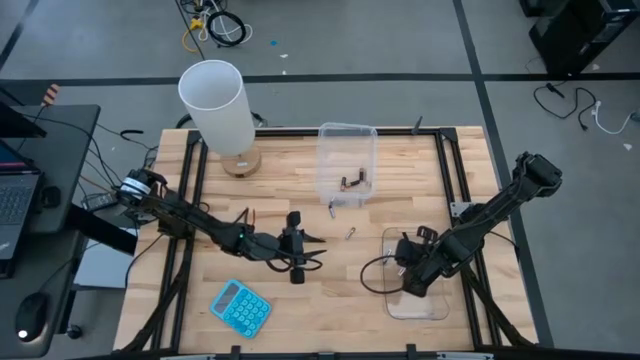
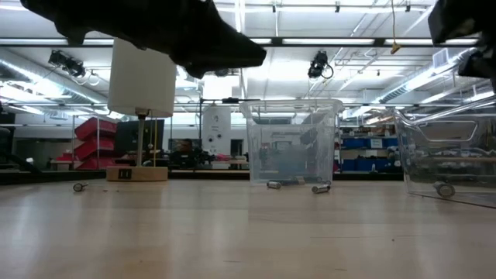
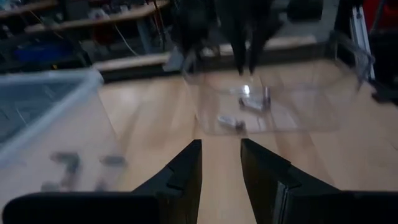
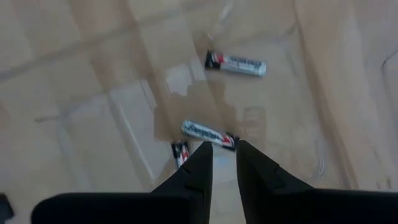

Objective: Sort batteries
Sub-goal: Put the silver battery into the bottom transparent bin

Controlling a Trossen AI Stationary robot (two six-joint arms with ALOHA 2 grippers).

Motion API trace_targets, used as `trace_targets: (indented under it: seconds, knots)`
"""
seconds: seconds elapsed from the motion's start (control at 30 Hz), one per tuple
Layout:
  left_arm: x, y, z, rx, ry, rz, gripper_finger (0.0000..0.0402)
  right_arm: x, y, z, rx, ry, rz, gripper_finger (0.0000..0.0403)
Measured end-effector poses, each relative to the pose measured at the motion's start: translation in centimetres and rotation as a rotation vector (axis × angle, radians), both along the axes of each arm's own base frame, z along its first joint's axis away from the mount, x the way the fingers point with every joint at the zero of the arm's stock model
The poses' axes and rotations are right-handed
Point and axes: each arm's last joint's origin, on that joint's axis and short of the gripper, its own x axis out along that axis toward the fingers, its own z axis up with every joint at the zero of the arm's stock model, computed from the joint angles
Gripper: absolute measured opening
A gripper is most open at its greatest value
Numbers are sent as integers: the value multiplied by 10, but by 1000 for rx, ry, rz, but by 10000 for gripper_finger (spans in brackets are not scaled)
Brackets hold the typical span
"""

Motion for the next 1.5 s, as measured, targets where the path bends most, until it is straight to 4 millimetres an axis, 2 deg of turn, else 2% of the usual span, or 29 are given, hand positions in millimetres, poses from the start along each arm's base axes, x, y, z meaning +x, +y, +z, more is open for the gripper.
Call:
trace_targets:
  seconds: [0.27, 0.43, 0.57, 0.7, 0.97, 1.17, 1.3, 1.5]
  knots:
    - [-17, -14, -20, -9, 238, -23, 113, 11, 5, 24, -59, -135, 57, 56]
    - [-42, -14, -15, -89, 399, 27, 113, 16, 7, 35, -96, -196, 97, 55]
    - [-64, -6, -4, -268, 478, 164, 113, 17, 7, 37, -119, -214, 111, 55]
    - [-84, 3, -2, -444, 575, 330, 113, 17, 7, 37, -129, -217, 117, 54]
    - [-114, 18, -11, -570, 749, 684, 113, 17, 7, 37, -135, -217, 131, 53]
    - [-122, 23, -18, -675, 706, 956, 113, 17, 7, 37, -139, -218, 139, 52]
    - [-119, 21, -23, -733, 668, 1024, 113, 18, 7, 37, -147, -225, 137, 52]
    - [-117, 25, -30, -718, 694, 1087, 113, 17, 7, 37, -173, -235, 160, 51]
